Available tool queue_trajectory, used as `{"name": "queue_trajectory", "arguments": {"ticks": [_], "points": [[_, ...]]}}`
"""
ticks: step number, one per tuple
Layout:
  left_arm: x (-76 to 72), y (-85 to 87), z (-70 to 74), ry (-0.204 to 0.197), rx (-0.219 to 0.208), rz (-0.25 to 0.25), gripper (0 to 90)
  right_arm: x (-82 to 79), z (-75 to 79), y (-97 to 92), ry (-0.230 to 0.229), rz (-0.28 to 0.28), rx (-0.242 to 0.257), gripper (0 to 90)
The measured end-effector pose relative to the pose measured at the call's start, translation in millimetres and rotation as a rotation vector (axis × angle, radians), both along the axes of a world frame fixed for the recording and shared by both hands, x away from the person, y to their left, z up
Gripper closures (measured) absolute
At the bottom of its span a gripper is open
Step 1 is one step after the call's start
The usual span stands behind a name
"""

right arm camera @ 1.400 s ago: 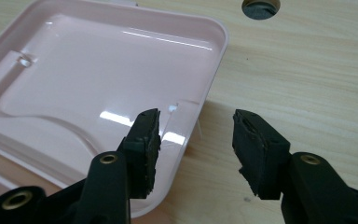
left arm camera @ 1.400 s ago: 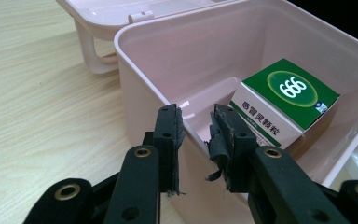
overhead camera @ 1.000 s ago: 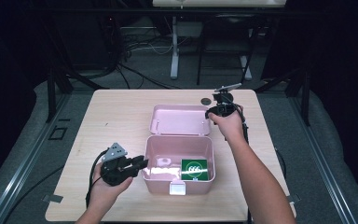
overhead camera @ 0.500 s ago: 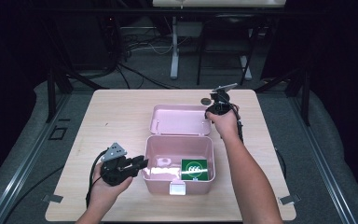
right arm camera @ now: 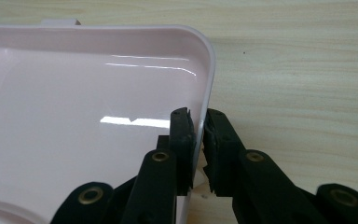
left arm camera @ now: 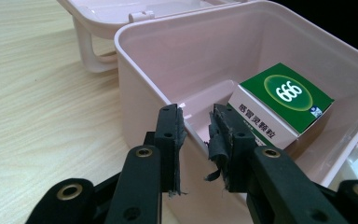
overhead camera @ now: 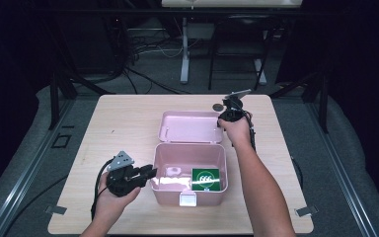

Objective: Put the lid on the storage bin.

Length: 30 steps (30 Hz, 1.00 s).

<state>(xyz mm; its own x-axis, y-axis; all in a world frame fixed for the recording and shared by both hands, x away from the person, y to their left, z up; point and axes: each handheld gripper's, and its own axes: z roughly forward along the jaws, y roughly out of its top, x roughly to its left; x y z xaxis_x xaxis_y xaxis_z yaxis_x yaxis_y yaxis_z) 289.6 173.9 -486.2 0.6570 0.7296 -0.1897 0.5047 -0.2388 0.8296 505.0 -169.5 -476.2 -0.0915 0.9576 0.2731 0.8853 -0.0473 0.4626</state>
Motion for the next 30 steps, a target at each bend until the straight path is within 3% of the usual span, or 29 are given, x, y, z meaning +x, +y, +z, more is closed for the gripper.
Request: {"name": "queue_trajectory", "arguments": {"ticks": [3,13,19,30], "points": [[0.0,-0.1,0.1,0.001,0.0,0.0,72.6,-0.4,1.6,0.1,-0.008,-0.002,0.01,82.6],[-0.3,-0.3,0.2,0.003,0.0,0.002,72.7,-7.5,16.8,3.6,-0.086,0.007,-0.04,85.0],[-0.2,-0.2,0.5,0.005,0.005,0.002,72.8,-15.0,32.3,1.7,-0.138,0.005,-0.022,86.3],[-0.3,-0.9,0.4,0.003,0.004,0.005,72.8,-27.5,50.6,-0.9,-0.191,0.025,-0.013,86.8]]}}
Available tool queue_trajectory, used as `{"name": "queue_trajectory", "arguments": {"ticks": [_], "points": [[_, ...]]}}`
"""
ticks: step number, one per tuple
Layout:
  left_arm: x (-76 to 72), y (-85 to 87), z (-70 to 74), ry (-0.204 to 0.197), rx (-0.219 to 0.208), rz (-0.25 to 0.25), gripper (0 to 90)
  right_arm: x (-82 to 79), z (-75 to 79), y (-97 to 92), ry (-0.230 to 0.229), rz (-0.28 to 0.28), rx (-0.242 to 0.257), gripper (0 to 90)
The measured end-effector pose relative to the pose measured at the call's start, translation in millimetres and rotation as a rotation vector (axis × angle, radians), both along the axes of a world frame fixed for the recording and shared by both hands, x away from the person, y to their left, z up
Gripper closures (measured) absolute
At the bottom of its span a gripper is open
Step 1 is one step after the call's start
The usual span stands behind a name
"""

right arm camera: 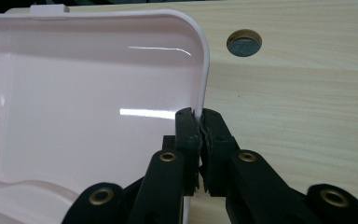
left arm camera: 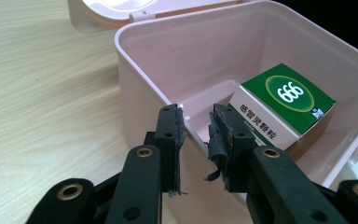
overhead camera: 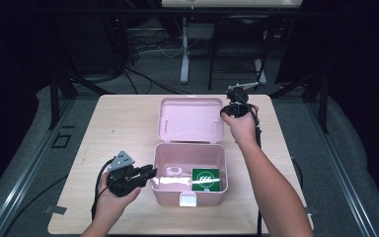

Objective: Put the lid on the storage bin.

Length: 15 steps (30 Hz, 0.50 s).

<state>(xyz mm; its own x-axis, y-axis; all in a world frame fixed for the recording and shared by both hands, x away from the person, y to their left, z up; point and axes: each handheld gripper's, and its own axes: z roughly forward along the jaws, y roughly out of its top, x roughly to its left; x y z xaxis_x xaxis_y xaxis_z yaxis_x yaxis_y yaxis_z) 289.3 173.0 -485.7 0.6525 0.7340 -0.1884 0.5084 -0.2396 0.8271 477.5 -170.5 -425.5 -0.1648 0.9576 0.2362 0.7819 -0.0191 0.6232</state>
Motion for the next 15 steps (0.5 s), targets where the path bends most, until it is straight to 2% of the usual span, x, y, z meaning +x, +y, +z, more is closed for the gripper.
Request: {"name": "queue_trajectory", "arguments": {"ticks": [15], "points": [[-0.4,-0.5,-0.4,-0.001,-0.004,0.007,72.9,-19.0,17.2,-3.4,-0.081,0.033,0.013,87.2]]}}
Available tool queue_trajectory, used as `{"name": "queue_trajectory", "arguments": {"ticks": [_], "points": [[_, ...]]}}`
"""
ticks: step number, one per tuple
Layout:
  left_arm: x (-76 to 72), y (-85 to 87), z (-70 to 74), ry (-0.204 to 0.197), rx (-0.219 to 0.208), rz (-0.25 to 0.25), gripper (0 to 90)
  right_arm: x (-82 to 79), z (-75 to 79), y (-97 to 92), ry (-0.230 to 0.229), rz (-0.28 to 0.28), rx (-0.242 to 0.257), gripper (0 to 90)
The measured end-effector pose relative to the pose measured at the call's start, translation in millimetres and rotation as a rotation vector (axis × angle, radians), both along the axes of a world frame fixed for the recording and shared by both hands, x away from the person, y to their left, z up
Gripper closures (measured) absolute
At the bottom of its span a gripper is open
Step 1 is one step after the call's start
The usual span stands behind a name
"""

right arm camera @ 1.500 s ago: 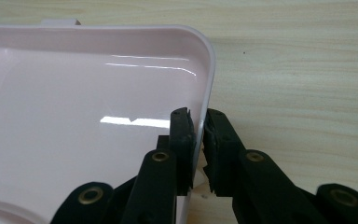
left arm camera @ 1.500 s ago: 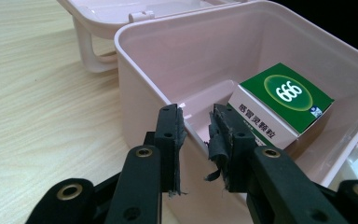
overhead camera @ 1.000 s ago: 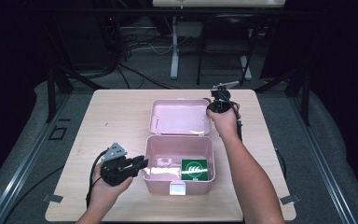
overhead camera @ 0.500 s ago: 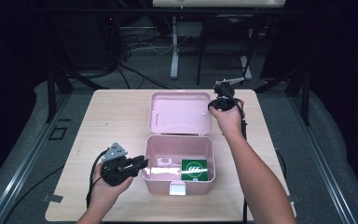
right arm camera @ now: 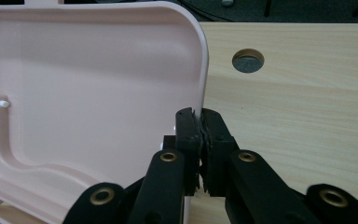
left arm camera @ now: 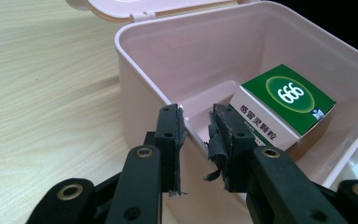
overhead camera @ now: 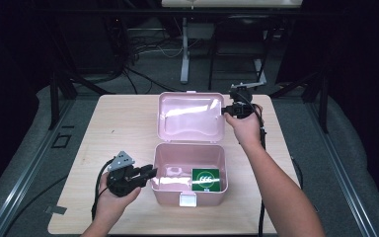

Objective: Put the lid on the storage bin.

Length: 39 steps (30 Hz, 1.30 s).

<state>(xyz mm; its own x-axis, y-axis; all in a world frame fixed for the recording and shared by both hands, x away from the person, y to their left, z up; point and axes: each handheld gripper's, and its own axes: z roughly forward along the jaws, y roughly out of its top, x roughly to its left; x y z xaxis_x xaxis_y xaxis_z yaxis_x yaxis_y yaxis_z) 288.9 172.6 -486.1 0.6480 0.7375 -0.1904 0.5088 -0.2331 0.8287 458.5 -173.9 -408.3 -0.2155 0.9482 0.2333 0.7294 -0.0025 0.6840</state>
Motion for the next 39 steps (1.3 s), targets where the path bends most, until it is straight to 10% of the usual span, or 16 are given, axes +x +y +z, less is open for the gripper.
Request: {"name": "queue_trajectory", "arguments": {"ticks": [39], "points": [[-0.6,-0.6,-0.3,0.001,-0.004,0.01,73.0,-51.2,22.8,-6.5,-0.162,0.085,-0.003,87.6]]}}
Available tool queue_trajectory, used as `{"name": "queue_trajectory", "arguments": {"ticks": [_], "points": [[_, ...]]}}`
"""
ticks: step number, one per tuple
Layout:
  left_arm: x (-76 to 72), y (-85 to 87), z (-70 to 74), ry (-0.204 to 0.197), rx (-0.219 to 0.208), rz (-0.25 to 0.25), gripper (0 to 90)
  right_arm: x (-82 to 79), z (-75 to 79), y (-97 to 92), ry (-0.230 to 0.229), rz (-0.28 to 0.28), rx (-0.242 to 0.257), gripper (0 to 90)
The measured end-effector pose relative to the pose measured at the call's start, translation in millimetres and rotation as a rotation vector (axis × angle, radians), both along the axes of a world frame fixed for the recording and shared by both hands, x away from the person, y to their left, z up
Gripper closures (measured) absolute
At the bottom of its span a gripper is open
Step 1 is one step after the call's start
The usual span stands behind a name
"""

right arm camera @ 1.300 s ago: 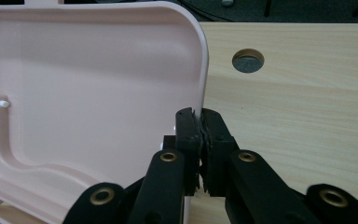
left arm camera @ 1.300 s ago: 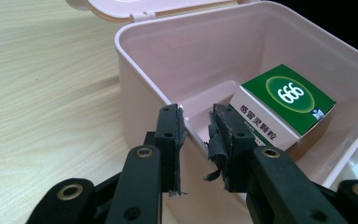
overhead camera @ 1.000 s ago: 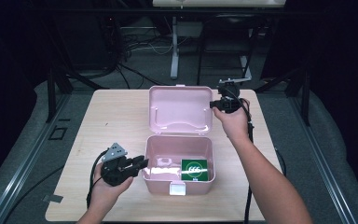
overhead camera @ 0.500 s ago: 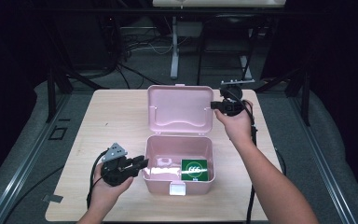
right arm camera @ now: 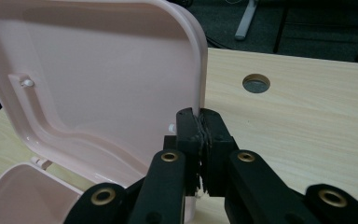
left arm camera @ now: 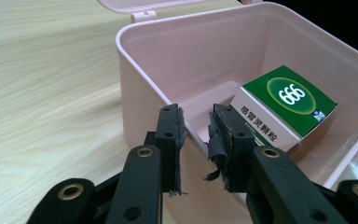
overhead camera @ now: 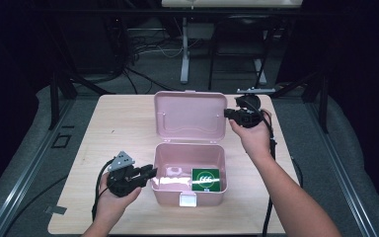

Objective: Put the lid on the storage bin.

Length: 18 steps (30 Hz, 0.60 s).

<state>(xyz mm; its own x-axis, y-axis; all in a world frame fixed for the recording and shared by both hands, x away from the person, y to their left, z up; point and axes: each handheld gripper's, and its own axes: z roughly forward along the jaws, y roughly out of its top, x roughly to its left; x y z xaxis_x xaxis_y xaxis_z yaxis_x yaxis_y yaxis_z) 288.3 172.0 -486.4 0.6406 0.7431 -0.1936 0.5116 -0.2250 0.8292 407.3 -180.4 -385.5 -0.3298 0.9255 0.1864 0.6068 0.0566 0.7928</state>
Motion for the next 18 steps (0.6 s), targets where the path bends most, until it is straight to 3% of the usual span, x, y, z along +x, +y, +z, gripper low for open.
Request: {"name": "queue_trajectory", "arguments": {"ticks": [10,14,18], "points": [[-0.2,-0.2,0.1,0.001,0.001,0.001,73.0,-17.5,3.0,-1.0,-0.032,0.029,-0.022,87.5],[-0.2,-0.2,0.0,0.001,0.0,0.001,73.1,-23.6,0.6,-0.1,-0.078,0.026,-0.017,87.5],[-0.4,-0.3,-0.1,0.0,-0.001,0.003,73.1,-29.7,0.2,-2.2,-0.084,0.037,-0.009,87.1]]}}
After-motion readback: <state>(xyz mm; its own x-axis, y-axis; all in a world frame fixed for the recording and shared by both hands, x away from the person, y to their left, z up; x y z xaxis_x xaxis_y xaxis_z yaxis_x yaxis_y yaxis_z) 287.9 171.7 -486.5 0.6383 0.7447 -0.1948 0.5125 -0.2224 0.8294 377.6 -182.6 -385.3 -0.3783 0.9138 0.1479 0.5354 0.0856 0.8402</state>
